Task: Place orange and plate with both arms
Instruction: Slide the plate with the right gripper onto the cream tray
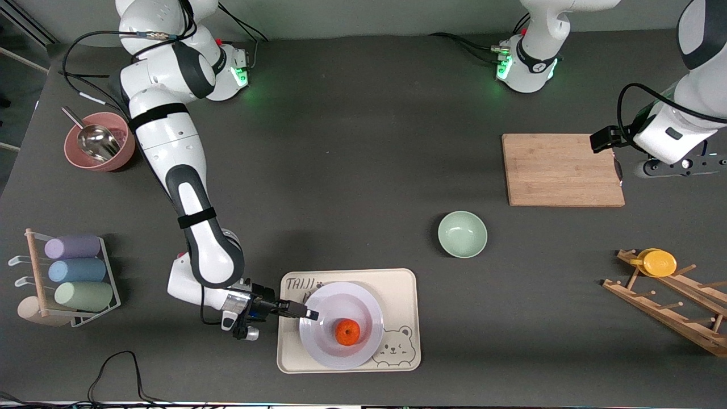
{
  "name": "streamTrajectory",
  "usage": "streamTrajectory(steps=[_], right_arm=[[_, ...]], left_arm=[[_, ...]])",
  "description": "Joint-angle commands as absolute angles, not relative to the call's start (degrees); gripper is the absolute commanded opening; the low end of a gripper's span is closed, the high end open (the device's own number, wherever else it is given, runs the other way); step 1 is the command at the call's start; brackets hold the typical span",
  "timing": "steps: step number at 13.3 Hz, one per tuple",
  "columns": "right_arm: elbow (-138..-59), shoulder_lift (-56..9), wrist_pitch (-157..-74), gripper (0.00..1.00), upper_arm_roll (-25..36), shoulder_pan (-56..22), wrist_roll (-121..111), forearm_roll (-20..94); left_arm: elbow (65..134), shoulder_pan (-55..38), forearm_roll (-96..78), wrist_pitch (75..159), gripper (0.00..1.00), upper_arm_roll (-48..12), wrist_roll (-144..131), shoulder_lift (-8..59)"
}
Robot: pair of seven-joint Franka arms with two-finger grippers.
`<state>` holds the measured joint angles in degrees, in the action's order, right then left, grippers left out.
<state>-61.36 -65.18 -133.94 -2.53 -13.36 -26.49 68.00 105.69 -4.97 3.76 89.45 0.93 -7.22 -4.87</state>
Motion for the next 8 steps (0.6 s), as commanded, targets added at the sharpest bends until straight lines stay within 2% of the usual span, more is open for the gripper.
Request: streamTrajectory(steps=[1, 5, 8], right_arm=[[-59.42, -64.08, -134.74, 1.0, -2.37, -13.89, -18.58, 59.1], [-58.27, -61.01, -133.25, 1.0, -2.37, -13.45, -10.29, 43.98], [-59.06, -56.98, -129.47, 1.0, -2.02, -12.22, -9.76, 38.42]], left_arm=[[104.5, -5.45, 3.78, 87.8, 1.0, 1.14, -7.82, -4.75], [104.33, -5.54, 3.52, 87.37, 1.0, 1.06, -7.82, -5.36], [104.41, -5.54, 3.43, 87.28, 1.0, 1.05, -7.82, -5.45]])
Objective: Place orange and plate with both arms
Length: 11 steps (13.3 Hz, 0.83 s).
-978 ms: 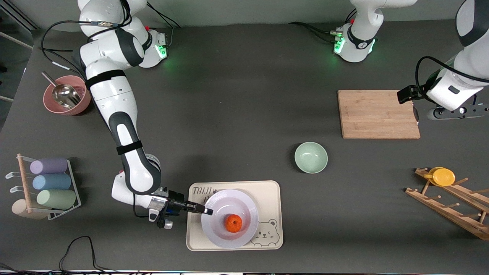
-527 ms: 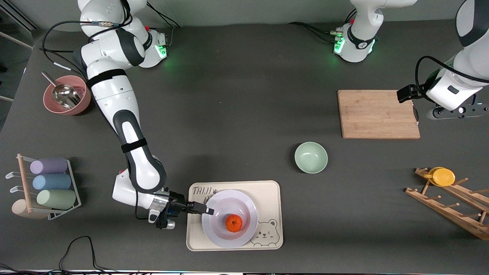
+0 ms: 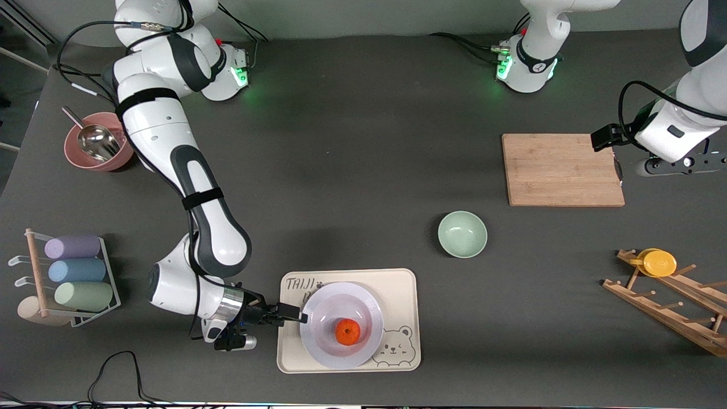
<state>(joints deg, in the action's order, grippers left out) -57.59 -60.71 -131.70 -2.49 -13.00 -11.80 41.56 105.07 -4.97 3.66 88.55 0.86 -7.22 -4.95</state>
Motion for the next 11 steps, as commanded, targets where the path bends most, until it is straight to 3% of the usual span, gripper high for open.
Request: streamTrajectory(steps=[1, 6, 11], right_arm=[[-59.85, -55.13, -126.94, 1.0, -0.46, -11.69, -8.28, 37.45], [-68.96, -44.24, -115.51, 1.0, 5.44, -12.13, -7.47, 30.43], [-87.76, -23.69, -111.0, 1.0, 6.77, -11.17, -7.73, 18.48]], left_arm=[[104.41, -5.54, 3.43, 87.28, 1.0, 0.97, -7.82, -5.54], [104.24, -5.54, 2.11, 88.41, 1.0, 1.05, -7.91, -7.21], [101.34, -5.28, 0.62, 90.88, 1.0, 0.79, -7.47, -5.19]])
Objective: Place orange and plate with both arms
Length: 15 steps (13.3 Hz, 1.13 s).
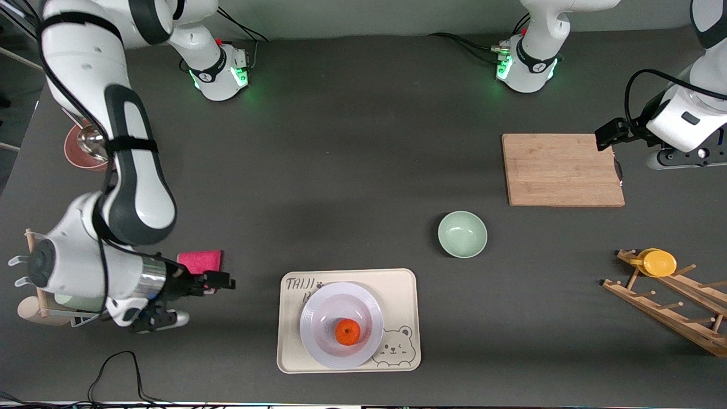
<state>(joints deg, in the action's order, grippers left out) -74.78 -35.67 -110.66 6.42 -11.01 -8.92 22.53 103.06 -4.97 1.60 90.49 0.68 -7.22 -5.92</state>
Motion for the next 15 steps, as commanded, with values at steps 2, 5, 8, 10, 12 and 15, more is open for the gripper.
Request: streamTrajectory(steps=[2, 5, 8, 10, 12, 15], right_arm=[[-93.75, -15.16, -110.48, 1.0, 6.68, -9.23, -7.74, 13.21], [-93.7, -8.1, -102.86, 1.0, 6.59, -7.65, -5.55, 6.8], [-91.76, -3.27, -95.29, 1.0, 6.06, -6.15, -0.11, 3.25], [-91.93, 0.25, -91.6, 1.0, 2.84, -4.85, 1.67, -1.29], [-91.59, 1.05, -91.14, 1.0, -0.78, -2.64, 2.63, -1.67], [-89.49, 0.01, -90.35, 1.0, -0.53, -2.55, 2.9, -0.79]], left_arm=[[100.72, 3.03, 0.96, 89.92, 1.0, -8.37, -7.82, -4.92], [100.2, 3.08, 1.32, 88.43, 1.0, -8.88, -7.73, -5.19], [99.58, 0.18, 1.23, 87.98, 1.0, -6.07, -7.82, -5.36], [98.97, -0.09, 1.14, 86.84, 1.0, -5.89, -7.56, -5.45], [98.7, -0.17, 0.44, 87.44, 1.0, -4.23, -7.3, -5.28], [97.91, -0.26, 0.53, 87.27, 1.0, -3.87, -7.29, -5.01]])
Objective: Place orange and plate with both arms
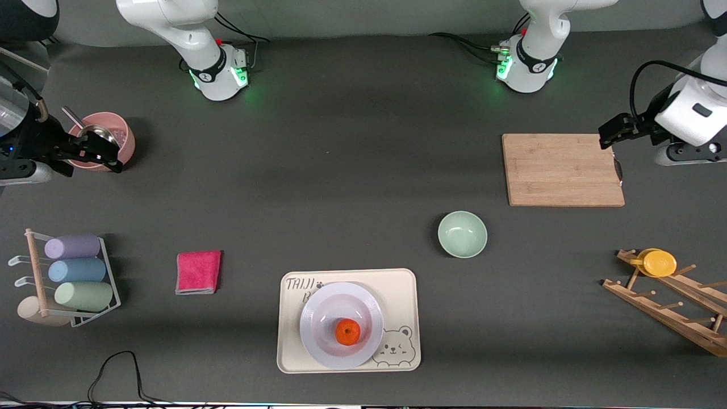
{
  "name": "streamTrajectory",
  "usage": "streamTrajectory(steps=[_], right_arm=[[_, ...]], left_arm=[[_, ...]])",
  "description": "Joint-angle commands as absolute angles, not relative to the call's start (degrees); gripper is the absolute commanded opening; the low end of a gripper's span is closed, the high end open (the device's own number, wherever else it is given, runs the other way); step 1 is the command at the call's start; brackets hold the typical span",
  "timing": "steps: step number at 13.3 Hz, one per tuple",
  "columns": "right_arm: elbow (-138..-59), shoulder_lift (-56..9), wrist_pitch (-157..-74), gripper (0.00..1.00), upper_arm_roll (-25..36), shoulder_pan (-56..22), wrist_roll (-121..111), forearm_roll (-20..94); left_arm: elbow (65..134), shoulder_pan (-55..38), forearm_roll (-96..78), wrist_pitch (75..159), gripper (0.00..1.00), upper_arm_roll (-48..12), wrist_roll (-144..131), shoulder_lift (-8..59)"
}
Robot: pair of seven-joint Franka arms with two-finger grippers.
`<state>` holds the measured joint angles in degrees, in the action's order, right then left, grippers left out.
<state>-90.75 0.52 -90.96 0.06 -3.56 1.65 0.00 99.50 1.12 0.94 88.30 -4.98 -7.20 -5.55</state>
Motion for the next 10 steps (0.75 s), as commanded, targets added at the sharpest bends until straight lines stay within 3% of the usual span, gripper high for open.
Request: streamTrajectory(steps=[1, 10], right_arm=[[-87.99, -1.48, -90.35, 1.0, -0.53, -2.64, 2.9, -1.14], [-84.99, -5.36, -91.32, 1.0, -0.53, -1.49, 11.25, -0.26]], left_arm=[[97.82, -0.26, 0.53, 87.36, 1.0, -3.87, -7.29, -4.92], [97.82, 0.35, 0.62, 85.87, 1.0, -3.87, -7.56, -4.92]])
